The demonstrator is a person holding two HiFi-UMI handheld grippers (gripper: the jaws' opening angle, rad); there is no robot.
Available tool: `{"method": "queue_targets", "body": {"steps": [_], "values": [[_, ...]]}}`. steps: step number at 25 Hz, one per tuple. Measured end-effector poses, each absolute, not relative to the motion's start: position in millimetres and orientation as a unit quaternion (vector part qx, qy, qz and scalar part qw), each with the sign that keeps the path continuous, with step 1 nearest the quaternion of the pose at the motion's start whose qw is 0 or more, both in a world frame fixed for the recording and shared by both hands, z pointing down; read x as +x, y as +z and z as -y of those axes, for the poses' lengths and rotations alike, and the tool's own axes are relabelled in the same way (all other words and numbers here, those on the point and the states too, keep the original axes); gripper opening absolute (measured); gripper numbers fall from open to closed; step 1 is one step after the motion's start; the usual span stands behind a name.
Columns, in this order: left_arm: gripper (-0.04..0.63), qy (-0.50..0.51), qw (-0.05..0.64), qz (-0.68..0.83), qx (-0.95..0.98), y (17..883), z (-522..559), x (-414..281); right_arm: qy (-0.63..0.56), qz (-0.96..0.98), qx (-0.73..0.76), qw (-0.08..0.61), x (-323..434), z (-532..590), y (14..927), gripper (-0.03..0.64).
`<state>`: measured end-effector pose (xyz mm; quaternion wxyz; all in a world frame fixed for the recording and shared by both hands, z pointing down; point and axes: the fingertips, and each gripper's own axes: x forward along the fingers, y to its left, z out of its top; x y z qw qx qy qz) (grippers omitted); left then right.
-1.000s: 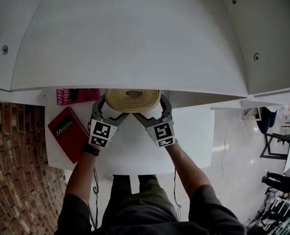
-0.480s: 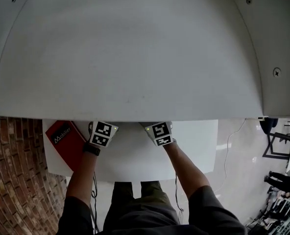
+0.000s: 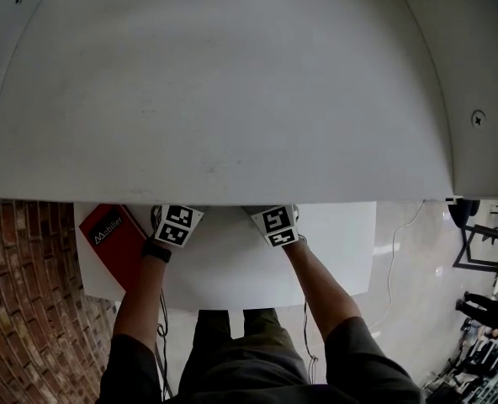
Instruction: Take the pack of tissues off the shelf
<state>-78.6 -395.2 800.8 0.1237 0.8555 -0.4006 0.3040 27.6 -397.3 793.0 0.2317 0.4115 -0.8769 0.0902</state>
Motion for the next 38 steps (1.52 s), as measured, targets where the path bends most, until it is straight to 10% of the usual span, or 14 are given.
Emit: {"method": "queue_targets", "body": {"steps": [10,28,38], "values": [[0.392,0.296,0.126,0.418,0.850,767.3,364.3,-101.0,0.101,0.866,0.435,0.226,47.3,366.5,752.8,0.512],[0.039,0.206,0.045,0.468,0.858,606.9,330.9,-113.0,-0.008,0.848,0.504,0.164,66.4,334.0,585.6,0.029],[0.000,0.168,0.031,0.473,0.864,567.8,312.2,-111.0,-0.002,0.844,0.511,0.159,72.8,313.1,558.9,0.000]]}}
